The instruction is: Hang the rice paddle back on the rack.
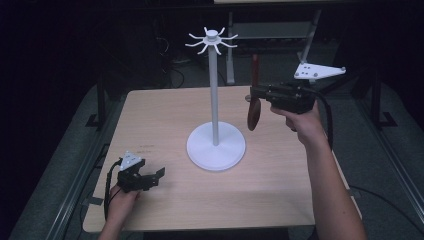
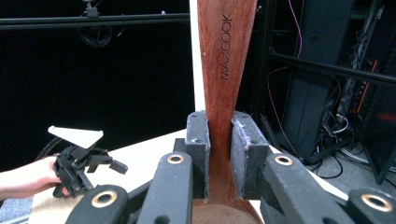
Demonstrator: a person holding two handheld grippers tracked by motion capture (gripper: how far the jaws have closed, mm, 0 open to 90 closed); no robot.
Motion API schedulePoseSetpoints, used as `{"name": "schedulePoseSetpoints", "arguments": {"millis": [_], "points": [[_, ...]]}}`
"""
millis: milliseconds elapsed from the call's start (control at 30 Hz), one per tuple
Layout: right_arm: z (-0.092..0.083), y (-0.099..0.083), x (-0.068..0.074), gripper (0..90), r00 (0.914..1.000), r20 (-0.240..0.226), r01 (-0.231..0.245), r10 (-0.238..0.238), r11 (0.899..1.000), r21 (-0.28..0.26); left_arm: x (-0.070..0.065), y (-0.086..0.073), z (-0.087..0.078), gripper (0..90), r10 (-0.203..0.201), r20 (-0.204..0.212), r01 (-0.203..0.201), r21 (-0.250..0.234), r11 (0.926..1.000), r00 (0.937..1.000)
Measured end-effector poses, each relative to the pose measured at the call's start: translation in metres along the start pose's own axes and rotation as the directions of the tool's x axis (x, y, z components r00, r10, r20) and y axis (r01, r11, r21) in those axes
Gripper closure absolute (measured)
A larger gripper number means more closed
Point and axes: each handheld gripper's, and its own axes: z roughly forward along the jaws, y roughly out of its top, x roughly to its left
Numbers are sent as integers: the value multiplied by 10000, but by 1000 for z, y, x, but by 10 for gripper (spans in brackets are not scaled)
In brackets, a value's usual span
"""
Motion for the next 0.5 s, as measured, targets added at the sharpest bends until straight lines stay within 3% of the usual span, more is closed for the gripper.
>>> {"name": "schedulePoseSetpoints", "arguments": {"millis": [500], "points": [[21, 31, 3, 778, 9987, -351, 363, -370, 9991, -201, 0, 0, 1, 127, 17, 46, -17, 46, 10000, 10000]]}}
